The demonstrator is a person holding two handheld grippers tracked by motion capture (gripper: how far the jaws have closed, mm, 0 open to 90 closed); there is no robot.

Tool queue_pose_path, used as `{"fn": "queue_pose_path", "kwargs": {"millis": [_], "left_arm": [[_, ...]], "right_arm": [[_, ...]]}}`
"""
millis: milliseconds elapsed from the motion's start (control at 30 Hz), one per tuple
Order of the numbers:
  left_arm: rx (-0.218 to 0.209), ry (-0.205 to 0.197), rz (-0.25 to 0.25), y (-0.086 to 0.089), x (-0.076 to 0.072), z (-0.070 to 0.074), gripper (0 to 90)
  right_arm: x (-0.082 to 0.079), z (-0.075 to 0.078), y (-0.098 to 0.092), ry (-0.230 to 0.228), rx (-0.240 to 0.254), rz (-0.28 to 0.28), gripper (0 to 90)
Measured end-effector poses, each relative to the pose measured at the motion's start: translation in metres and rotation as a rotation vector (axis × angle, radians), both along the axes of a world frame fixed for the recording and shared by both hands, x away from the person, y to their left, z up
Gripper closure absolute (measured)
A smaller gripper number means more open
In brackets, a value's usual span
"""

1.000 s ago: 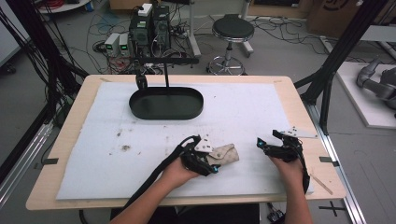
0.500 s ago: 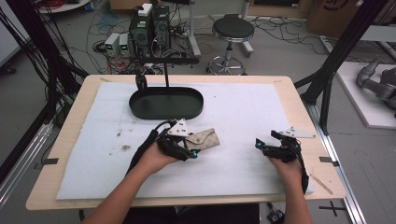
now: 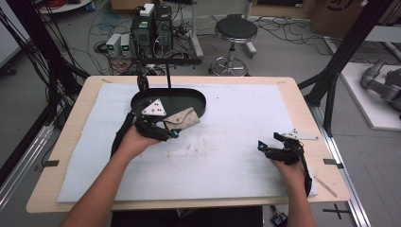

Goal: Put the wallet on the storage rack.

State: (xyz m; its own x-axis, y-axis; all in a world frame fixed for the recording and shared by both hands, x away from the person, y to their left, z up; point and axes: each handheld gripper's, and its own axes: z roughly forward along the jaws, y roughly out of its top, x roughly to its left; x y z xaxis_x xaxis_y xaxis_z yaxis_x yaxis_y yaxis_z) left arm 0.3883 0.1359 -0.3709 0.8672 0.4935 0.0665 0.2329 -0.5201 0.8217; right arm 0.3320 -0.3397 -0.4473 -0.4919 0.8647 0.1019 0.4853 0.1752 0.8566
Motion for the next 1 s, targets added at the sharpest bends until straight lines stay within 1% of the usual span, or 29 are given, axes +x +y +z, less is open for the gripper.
{"fn": "queue_pose_path", "kwargs": {"millis": [67, 167, 300, 333, 400, 433, 500, 600, 633, 733, 800, 900, 1000], "left_arm": [[0.030, -0.017, 0.024, 0.007, 0.008, 0.003, 35.6], [0.014, -0.023, 0.050, 0.016, 0.020, 0.006, 35.6], [0.036, -0.041, 0.072, 0.023, 0.035, 0.012, 35.6], [0.029, -0.036, 0.078, 0.024, 0.039, 0.013, 35.7], [0.051, -0.042, 0.081, 0.025, 0.046, 0.015, 35.7], [0.052, -0.049, 0.085, 0.026, 0.049, 0.015, 35.7], [0.048, -0.037, 0.092, 0.026, 0.056, 0.014, 35.7], [0.078, -0.033, 0.096, 0.025, 0.065, 0.013, 35.7], [0.079, -0.034, 0.101, 0.024, 0.068, 0.013, 35.7], [0.081, -0.020, 0.110, 0.023, 0.077, 0.009, 35.7], [0.085, -0.013, 0.116, 0.023, 0.083, 0.005, 35.7], [0.088, 0.005, 0.138, 0.022, 0.092, -0.003, 35.7], [0.104, 0.017, 0.139, 0.022, 0.100, -0.011, 35.6]], "right_arm": [[0.000, 0.000, 0.000, -0.001, -0.004, 0.001, 16.4], [0.000, 0.000, 0.000, 0.000, -0.001, -0.001, 16.4], [0.000, 0.000, 0.000, 0.002, -0.001, -0.001, 16.4], [0.000, 0.000, 0.000, 0.002, 0.000, -0.001, 16.4], [0.000, -0.001, 0.000, 0.001, -0.003, -0.002, 16.4], [0.000, 0.000, 0.000, 0.003, -0.001, -0.003, 16.4], [0.000, 0.000, 0.000, 0.002, -0.002, -0.003, 16.4], [0.000, -0.001, -0.001, 0.002, 0.000, -0.004, 16.4], [0.000, -0.001, -0.001, 0.001, -0.002, -0.003, 16.4], [0.000, -0.001, -0.001, 0.003, 0.002, -0.004, 16.4], [0.001, -0.001, -0.001, 0.000, 0.000, -0.003, 16.4], [0.000, -0.001, -0.001, 0.003, 0.005, -0.005, 16.4], [0.000, 0.000, -0.002, -0.002, 0.000, -0.006, 16.4]]}}
